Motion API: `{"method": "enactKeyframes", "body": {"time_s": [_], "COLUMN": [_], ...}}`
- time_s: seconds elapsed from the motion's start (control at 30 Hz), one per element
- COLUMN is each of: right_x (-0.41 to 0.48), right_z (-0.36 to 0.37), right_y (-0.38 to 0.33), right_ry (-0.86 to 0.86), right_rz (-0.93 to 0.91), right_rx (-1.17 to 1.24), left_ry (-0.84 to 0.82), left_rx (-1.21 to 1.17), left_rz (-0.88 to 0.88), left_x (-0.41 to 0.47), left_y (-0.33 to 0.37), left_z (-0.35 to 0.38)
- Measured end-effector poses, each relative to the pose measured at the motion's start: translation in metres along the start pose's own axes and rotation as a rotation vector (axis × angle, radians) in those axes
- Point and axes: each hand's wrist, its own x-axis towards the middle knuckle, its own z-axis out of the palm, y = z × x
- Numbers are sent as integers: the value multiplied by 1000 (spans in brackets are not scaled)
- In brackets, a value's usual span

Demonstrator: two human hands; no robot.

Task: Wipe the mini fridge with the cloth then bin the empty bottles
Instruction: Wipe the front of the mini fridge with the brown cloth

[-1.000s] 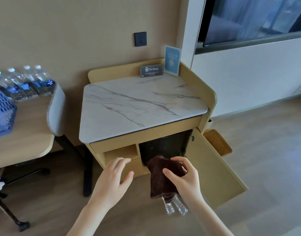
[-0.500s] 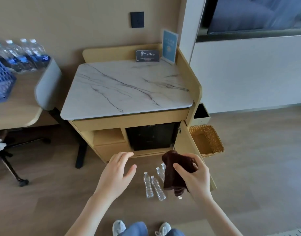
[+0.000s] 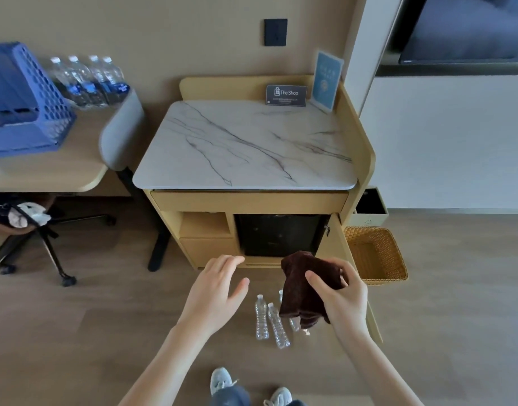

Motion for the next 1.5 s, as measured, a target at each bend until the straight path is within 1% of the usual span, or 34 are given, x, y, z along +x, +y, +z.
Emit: {"method": "enactKeyframes", "body": {"time_s": [0.23,0.47,0.67,0.77,0.87,0.97,1.13,1.37,1.4,1.5], "right_x": [9,29,62,80,100,130,180,238,246,268], "right_z": [5,23,51,71,97,127,165,191,193,196], "right_y": [2,5,11,20,39,76,172,352,372,432], "right_ry": [-16,-17,-1,25,59,107,143,175,175,161], "right_rz": [30,40,81,110,132,156,203,182,168,80], "right_rx": [29,27,3,0,-4,-4,-10,6,0,-30], "left_ry": [-8,-27,-115,-173,-229,-270,-278,-155,-132,-12], "left_rx": [19,37,127,127,103,95,59,9,8,28], "left_rz": [-22,-30,73,105,112,128,142,213,239,389], "left_x": [2,19,75,108,134,164,204,253,260,281], "left_y": [0,-21,-60,-86,-120,-162,-232,-325,-333,-357], "left_z": [-1,-3,-10,-8,10,46,138,311,330,384]}}
